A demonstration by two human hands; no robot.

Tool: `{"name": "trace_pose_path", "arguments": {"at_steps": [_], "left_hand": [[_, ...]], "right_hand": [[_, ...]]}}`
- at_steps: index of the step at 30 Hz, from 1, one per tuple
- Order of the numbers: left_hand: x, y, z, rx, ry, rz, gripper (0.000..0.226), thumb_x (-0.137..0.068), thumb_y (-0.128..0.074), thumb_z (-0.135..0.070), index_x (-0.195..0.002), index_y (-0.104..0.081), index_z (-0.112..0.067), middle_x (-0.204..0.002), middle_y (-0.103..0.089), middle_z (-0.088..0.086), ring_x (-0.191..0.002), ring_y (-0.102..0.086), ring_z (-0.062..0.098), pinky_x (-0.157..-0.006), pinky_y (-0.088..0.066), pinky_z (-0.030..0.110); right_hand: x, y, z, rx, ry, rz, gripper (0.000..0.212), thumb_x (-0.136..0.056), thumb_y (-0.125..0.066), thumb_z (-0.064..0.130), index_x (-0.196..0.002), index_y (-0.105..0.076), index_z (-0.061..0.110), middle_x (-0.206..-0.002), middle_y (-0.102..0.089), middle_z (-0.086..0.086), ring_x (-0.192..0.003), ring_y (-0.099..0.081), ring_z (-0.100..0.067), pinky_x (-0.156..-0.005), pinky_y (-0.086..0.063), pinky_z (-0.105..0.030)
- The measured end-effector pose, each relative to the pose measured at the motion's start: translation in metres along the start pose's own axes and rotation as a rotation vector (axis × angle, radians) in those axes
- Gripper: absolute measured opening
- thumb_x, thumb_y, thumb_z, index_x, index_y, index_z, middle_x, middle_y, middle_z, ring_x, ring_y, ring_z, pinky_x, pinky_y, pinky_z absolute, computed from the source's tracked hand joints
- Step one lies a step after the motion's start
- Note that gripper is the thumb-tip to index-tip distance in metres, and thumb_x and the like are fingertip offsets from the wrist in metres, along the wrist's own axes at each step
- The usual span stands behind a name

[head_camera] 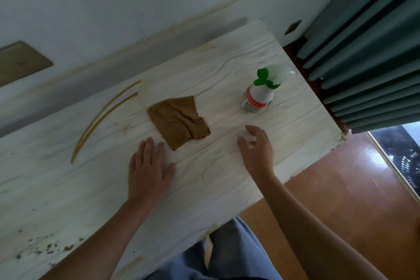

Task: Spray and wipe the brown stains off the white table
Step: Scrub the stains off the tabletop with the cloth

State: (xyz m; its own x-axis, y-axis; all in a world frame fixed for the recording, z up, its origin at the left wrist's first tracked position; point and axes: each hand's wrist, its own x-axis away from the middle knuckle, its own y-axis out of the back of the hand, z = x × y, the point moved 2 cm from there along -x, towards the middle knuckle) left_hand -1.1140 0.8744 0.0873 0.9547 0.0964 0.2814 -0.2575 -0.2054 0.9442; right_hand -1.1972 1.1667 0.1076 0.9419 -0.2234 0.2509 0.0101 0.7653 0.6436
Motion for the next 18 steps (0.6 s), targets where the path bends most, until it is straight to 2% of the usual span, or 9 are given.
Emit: {"name": "trace_pose_path", "arguments": {"at_steps": [3,7,9,13,18], "left_hand": [[0.000,0.004,0.000,0.009,-0.005,-0.004,0.073,-0.095,-0.033,-0.059,-0.152,-0.042,-0.013,-0.162,-0.032,0.019,-0.150,-0.029,0.037,-0.115,-0.033,0.054],[0.003,0.006,0.004,-0.013,0.012,-0.036,0.072,-0.094,-0.037,-0.057,-0.148,-0.046,-0.010,-0.159,-0.036,0.021,-0.147,-0.035,0.039,-0.114,-0.034,0.056],[0.003,0.007,0.009,-0.036,0.014,-0.039,0.074,-0.095,-0.035,-0.058,-0.150,-0.044,-0.010,-0.160,-0.034,0.022,-0.148,-0.034,0.040,-0.115,-0.034,0.055],[0.000,0.008,0.022,-0.039,0.057,-0.033,0.075,-0.095,-0.033,-0.059,-0.153,-0.041,-0.011,-0.163,-0.030,0.020,-0.149,-0.031,0.039,-0.116,-0.032,0.055],[-0.001,0.006,0.026,0.009,0.095,-0.028,0.077,-0.093,-0.033,-0.058,-0.154,-0.040,-0.012,-0.164,-0.029,0.017,-0.152,-0.027,0.036,-0.118,-0.029,0.054]], "right_hand": [[0.013,-0.028,0.024,0.115,0.210,0.183,0.042,-0.093,-0.060,0.036,-0.134,-0.053,0.031,-0.135,-0.054,0.009,-0.117,-0.055,-0.011,-0.099,-0.049,-0.032],[0.015,-0.073,0.071,0.223,0.533,0.344,0.052,-0.096,-0.051,0.033,-0.146,-0.043,0.023,-0.148,-0.045,0.002,-0.137,-0.036,-0.015,-0.111,-0.033,-0.029],[0.010,-0.098,0.087,0.324,0.619,0.403,0.057,-0.099,-0.049,0.031,-0.152,-0.036,0.019,-0.157,-0.036,-0.002,-0.146,-0.027,-0.021,-0.120,-0.023,-0.035],[-0.016,-0.127,0.089,0.577,0.650,0.395,0.061,-0.100,-0.045,0.032,-0.157,-0.026,0.020,-0.166,-0.017,0.000,-0.154,-0.006,-0.020,-0.124,-0.006,-0.037],[-0.076,-0.125,0.101,0.603,0.535,0.268,0.066,-0.096,-0.047,0.029,-0.157,-0.025,0.019,-0.166,-0.019,-0.002,-0.154,-0.008,-0.021,-0.124,-0.005,-0.038]]}}
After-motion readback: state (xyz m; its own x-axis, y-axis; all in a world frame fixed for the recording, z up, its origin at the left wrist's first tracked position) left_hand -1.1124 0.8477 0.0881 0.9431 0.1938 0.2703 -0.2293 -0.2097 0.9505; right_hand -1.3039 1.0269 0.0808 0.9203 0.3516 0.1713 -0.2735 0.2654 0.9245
